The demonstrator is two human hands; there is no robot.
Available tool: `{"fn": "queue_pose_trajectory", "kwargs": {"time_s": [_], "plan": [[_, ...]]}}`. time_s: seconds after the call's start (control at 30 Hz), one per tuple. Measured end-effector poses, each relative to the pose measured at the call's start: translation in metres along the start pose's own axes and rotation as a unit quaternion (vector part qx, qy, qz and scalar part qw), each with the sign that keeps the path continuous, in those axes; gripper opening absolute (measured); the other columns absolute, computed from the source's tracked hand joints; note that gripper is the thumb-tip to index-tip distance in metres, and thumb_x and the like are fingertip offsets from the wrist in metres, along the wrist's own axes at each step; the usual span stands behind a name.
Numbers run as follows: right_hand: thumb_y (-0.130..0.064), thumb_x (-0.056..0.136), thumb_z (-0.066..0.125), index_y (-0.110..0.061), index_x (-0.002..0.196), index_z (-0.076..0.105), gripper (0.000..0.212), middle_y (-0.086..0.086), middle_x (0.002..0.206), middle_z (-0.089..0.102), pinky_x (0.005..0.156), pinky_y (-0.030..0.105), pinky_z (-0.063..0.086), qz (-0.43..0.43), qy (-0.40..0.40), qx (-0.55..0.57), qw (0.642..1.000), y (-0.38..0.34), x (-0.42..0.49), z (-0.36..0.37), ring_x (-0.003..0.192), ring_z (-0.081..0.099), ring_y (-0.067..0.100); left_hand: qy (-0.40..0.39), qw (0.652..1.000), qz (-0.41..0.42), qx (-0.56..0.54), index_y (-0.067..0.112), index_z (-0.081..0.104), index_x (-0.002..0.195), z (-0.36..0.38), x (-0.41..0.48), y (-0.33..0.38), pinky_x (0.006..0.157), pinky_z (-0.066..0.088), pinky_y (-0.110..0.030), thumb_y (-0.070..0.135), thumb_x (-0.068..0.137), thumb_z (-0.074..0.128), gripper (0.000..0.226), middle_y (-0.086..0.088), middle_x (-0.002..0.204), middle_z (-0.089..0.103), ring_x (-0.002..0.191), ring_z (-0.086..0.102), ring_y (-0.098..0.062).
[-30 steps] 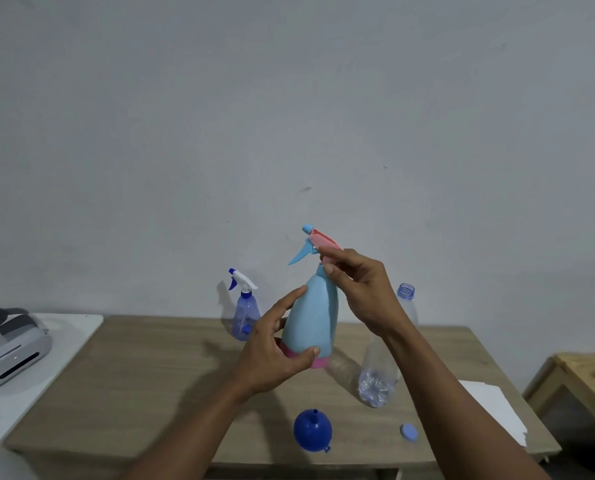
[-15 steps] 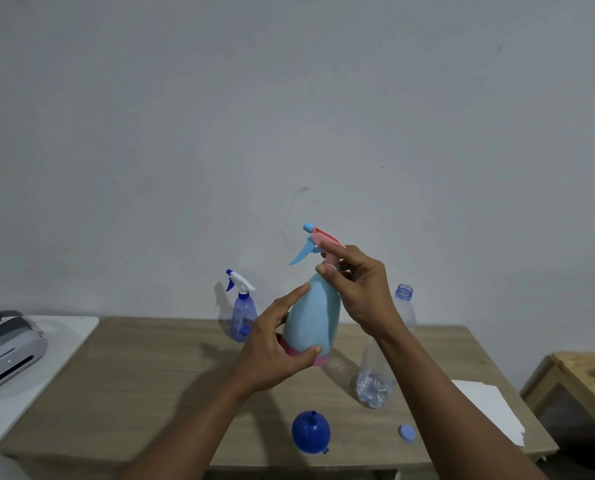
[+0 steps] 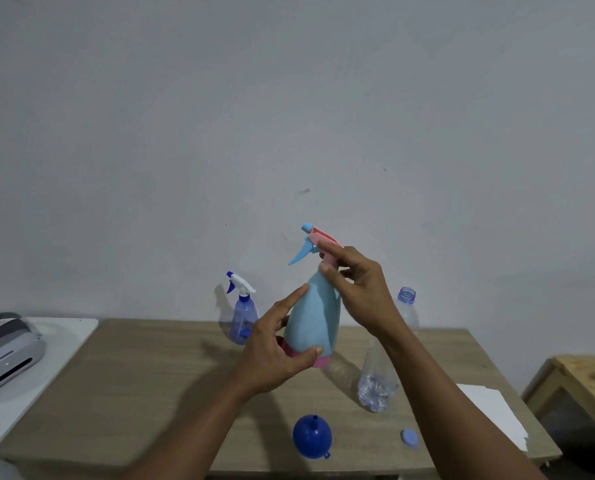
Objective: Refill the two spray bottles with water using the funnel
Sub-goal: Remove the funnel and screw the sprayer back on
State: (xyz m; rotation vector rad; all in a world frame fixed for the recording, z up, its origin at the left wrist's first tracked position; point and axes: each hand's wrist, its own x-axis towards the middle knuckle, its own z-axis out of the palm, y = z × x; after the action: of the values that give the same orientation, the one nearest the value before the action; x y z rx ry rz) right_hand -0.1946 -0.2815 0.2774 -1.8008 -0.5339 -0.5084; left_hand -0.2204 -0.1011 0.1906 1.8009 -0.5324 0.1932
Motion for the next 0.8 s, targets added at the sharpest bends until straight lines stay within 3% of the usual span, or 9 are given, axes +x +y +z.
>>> {"fn": "queue_pose_trajectory", "kwargs": {"time_s": [0.1,0.17,0.27,0.33,0.43,0.57,0.7,0.8], "plan": [[-0.003,0.1,0.056,-0.023,0.13,0.067,0.038,0.001,0.125,0.069,0.101,0.032,0.052,0.036,-0.028,0.079,0.996,-0.002,0.001,-0.006,0.116,0.066,0.018,0.001,1.0,-0.001,0.009,0.046,0.032,0.148,-0.003,0.0,0.003,0.085,0.061,-0.032,0.035,0.072,0.088,0.095,0.033,0.139,0.039,0.124,0.051,-0.005],[-0.001,0.095,0.063,-0.021,0.124,0.07,0.036,0.003,0.117,0.072,0.092,0.032,0.054,0.039,-0.002,0.083,0.996,-0.005,0.001,-0.001,0.103,0.069,0.013,0.007,1.0,0.004,0.014,0.044,0.034,0.148,-0.005,0.001,0.003,0.085,0.061,-0.03,0.032,0.072,0.088,0.094,0.035,0.137,0.04,0.124,0.05,-0.002],[-0.003,0.091,0.07,-0.03,0.121,0.07,0.04,0.004,0.105,0.071,0.081,0.035,0.054,0.014,0.035,0.034,0.999,-0.004,0.001,0.01,0.091,0.064,0.007,0.008,1.0,0.005,0.012,0.045,0.034,0.148,-0.005,0.001,0.0,0.086,0.061,-0.033,0.035,0.071,0.088,0.095,0.027,0.141,0.042,0.125,0.053,-0.011],[-0.008,0.093,0.068,-0.034,0.124,0.069,0.04,-0.003,0.107,0.07,0.088,0.036,0.053,0.006,0.027,0.013,1.0,-0.002,0.001,0.011,0.098,0.064,0.009,0.008,1.0,0.005,0.008,0.047,0.033,0.148,-0.005,0.001,-0.001,0.086,0.061,-0.034,0.038,0.071,0.088,0.095,0.026,0.142,0.042,0.125,0.054,-0.014],[-0.003,0.099,0.058,-0.027,0.128,0.068,0.039,-0.007,0.121,0.071,0.104,0.034,0.05,0.03,-0.013,0.067,0.997,-0.004,0.001,0.004,0.118,0.064,0.014,0.005,1.0,0.005,0.001,0.05,0.032,0.147,-0.009,0.0,0.0,0.084,0.062,-0.034,0.035,0.072,0.088,0.094,0.03,0.139,0.041,0.125,0.053,-0.011],[0.001,0.093,0.066,-0.025,0.119,0.07,0.037,0.001,0.117,0.075,0.094,0.031,0.056,0.057,0.002,0.141,0.988,-0.01,0.002,0.007,0.11,0.07,0.029,0.016,1.0,0.01,0.017,0.048,0.033,0.146,-0.013,0.001,-0.001,0.086,0.061,-0.033,0.041,0.07,0.087,0.094,0.029,0.138,0.041,0.125,0.051,-0.007],[0.002,0.091,0.068,-0.03,0.116,0.072,0.041,0.008,0.107,0.075,0.086,0.032,0.057,0.034,0.048,0.093,0.994,-0.01,0.001,0.021,0.093,0.069,0.018,0.042,0.997,0.035,0.054,0.045,0.031,0.148,-0.007,-0.001,-0.001,0.088,0.059,-0.027,0.048,0.068,0.083,0.095,0.034,0.141,0.038,0.128,0.048,-0.004],[-0.004,0.092,0.068,-0.028,0.123,0.071,0.039,0.008,0.099,0.071,0.081,0.033,0.055,0.004,0.064,0.027,0.998,-0.006,0.0,0.027,0.089,0.065,0.025,0.069,0.993,0.058,0.074,0.038,0.032,0.15,-0.001,-0.001,-0.002,0.091,0.059,-0.028,0.052,0.068,0.081,0.097,0.032,0.144,0.037,0.13,0.048,-0.006]]}}
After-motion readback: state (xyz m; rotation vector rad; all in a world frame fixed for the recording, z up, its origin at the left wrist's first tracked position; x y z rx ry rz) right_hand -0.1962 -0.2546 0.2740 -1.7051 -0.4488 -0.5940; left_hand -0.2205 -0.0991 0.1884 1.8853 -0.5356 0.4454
